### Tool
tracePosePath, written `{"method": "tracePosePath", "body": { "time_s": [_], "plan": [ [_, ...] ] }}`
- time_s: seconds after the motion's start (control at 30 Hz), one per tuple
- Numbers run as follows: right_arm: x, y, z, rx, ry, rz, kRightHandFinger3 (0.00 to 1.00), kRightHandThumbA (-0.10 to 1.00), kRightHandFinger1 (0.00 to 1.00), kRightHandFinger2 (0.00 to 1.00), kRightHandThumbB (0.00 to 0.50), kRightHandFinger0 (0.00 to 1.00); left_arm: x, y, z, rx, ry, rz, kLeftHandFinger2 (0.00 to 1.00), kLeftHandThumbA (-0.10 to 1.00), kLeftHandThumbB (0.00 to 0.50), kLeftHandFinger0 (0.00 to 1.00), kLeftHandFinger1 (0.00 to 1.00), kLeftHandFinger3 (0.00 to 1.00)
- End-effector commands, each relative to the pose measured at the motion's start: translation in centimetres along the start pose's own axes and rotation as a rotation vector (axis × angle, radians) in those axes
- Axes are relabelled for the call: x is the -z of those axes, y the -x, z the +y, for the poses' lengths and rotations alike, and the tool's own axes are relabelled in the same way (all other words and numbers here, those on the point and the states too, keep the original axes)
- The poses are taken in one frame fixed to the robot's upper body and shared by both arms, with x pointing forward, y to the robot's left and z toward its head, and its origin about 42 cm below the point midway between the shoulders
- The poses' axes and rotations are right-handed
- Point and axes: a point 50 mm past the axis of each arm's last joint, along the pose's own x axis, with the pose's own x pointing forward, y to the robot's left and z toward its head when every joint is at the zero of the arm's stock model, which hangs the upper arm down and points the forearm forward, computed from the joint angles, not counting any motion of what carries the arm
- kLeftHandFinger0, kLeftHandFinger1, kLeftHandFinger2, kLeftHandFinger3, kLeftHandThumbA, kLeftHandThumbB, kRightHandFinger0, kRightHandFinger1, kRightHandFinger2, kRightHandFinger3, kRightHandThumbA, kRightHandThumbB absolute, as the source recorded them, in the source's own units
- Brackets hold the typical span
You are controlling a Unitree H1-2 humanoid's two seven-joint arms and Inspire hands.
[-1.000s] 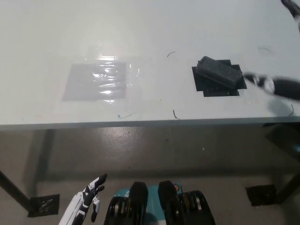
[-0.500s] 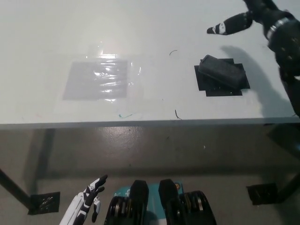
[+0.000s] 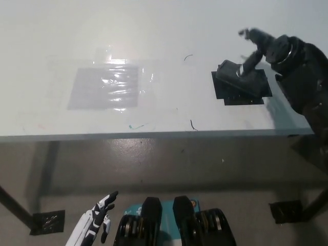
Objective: A whiteboard eraser is kept on the black marked spot on the table infront of the robot and the robot uses its right hand to swipe it back and forth on the table twice to clean it
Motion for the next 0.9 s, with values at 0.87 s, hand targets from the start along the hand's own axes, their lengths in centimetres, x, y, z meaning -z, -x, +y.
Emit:
{"method": "tracePosePath", "body": {
  "time_s": [0.87],
  "plan": [
    [2.4, -1.3, 6.7, -0.086, -0.026, 0.073, 1.00, 1.00, 1.00, 1.00, 0.301, 1.00, -2.0, -0.6, -0.3, 0.039, -0.048, -0.122, 1.00, 1.00, 0.500, 1.00, 1.00, 1.00]
  ]
}}
